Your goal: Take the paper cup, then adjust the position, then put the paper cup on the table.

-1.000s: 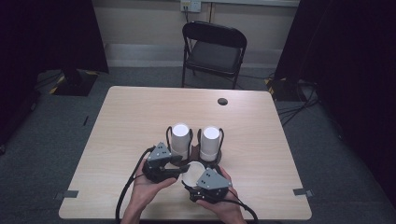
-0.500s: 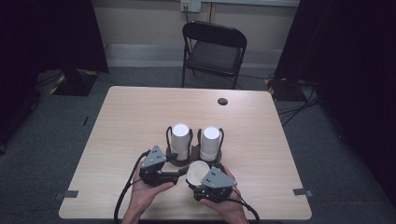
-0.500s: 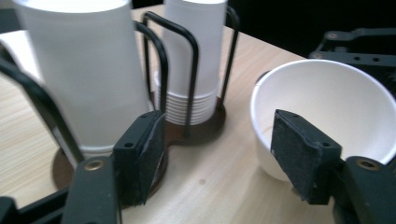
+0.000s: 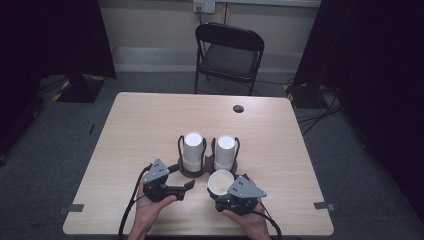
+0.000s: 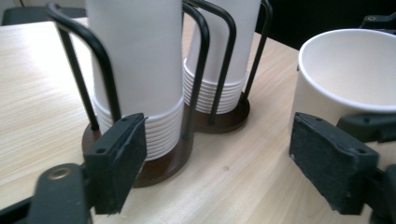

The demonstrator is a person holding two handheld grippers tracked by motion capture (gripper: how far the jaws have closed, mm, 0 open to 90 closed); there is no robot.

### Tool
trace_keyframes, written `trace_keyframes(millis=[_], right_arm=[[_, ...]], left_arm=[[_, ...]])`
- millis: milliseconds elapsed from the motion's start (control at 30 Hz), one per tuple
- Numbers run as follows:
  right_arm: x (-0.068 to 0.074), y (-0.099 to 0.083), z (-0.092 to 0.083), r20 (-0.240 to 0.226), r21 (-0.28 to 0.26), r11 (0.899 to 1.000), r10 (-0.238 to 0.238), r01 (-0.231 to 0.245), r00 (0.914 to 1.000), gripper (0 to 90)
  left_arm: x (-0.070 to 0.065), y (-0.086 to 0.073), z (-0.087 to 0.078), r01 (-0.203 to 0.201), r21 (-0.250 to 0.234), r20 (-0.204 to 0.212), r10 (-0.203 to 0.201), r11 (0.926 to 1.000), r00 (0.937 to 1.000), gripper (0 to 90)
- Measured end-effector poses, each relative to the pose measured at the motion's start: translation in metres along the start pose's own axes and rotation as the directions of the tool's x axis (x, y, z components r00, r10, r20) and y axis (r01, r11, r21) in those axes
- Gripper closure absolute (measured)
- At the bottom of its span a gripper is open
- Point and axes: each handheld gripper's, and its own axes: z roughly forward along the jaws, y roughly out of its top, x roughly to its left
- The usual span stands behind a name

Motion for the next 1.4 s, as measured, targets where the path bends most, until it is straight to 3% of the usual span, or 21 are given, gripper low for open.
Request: trace_keyframes(millis=[367, 467, 533, 600, 800, 933, 1167, 1267, 1400], right_arm=[[-0.017, -0.005, -0.009, 0.036, -0.040, 0.996, 0.076, -0.075, 0.9964, 23.8], [-0.023, -0.006, -0.013, 0.054, -0.055, 0.995, 0.091, -0.089, 0.9944, 23.8], [-0.026, -0.006, -0.016, 0.062, -0.065, 0.993, 0.103, -0.099, 0.9927, 23.9], [-0.030, -0.006, -0.018, 0.075, -0.072, 0.993, 0.102, -0.096, 0.9920, 24.1], [-0.043, -0.003, -0.022, 0.115, -0.091, 0.991, 0.110, -0.100, 0.9873, 24.2], [-0.052, -0.002, -0.024, 0.135, -0.093, 0.990, 0.116, -0.104, 0.9839, 24.2], [-0.068, -0.007, -0.031, 0.178, -0.115, 0.982, 0.170, -0.151, 0.9693, 24.3], [-0.075, -0.006, -0.031, 0.196, -0.124, 0.979, 0.185, -0.163, 0.9630, 24.4], [-0.085, -0.009, -0.028, 0.220, -0.127, 0.977, 0.195, -0.170, 0.9559, 24.4]], left_arm=[[0.015, -0.026, -0.006, 0.023, -0.026, -0.115, -0.026, 0.9994, 0.9931, 17.5], [0.017, -0.032, -0.008, 0.030, -0.060, -0.167, -0.040, 0.9977, 0.9852, 16.6], [0.017, -0.035, -0.010, 0.022, -0.082, -0.221, -0.040, 0.9964, 0.9744, 15.4], [0.020, -0.038, -0.011, 0.029, -0.100, -0.248, -0.053, 0.9946, 0.9672, 15.3], [0.025, -0.044, -0.013, 0.034, -0.113, -0.273, -0.064, 0.9930, 0.9598, 15.3], [0.022, -0.048, -0.011, 0.017, -0.111, -0.295, -0.049, 0.9936, 0.9542, 15.3], [0.019, -0.050, -0.011, 0.001, -0.125, -0.307, -0.040, 0.9921, 0.9510, 15.3], [0.014, -0.051, -0.011, -0.038, -0.133, -0.341, -0.010, 0.9904, 0.9399, 15.3], [0.011, -0.052, -0.012, -0.047, -0.146, -0.385, -0.012, 0.9882, 0.9228, 15.2]])
